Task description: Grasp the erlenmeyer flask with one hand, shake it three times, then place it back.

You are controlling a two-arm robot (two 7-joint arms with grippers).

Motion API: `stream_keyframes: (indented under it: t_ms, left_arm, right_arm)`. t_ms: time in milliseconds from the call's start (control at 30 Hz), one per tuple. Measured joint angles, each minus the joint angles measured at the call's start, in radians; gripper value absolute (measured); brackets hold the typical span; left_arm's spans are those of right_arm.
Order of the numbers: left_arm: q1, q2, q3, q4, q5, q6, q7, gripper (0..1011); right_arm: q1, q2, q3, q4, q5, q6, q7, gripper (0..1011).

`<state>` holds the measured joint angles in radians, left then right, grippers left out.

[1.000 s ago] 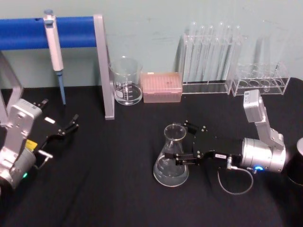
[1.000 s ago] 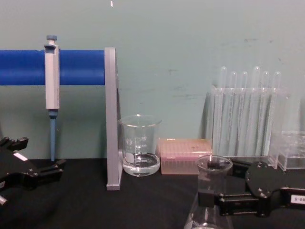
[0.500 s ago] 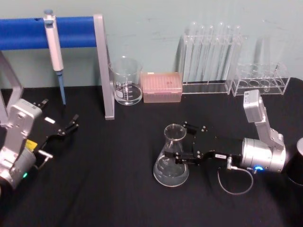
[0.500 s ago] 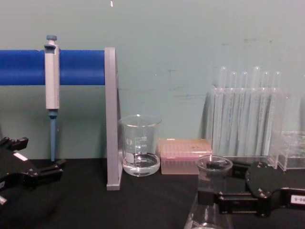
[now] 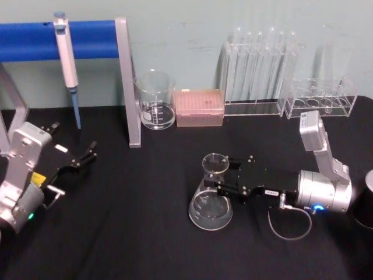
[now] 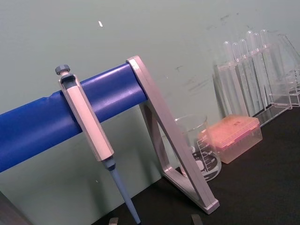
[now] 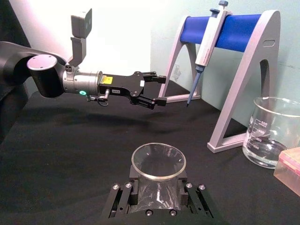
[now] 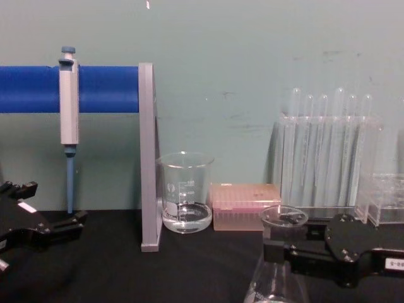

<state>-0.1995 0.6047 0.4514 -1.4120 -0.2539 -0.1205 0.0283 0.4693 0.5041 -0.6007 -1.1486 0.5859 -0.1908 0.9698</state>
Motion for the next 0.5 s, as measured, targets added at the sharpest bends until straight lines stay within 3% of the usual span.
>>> stream_keyframes:
  t_ms: [67, 500]
  left_arm:
    - [0.0, 0.0, 0.0, 0.0, 0.0, 0.0, 0.0, 1001]
    - [0.0, 0.0, 0.0, 0.0, 0.0, 0.0, 0.0, 1001]
  right_arm:
    - [0.0, 0.0, 0.0, 0.0, 0.0, 0.0, 0.0, 449]
    - [0.0, 0.0, 0.0, 0.0, 0.0, 0.0, 0.0, 449]
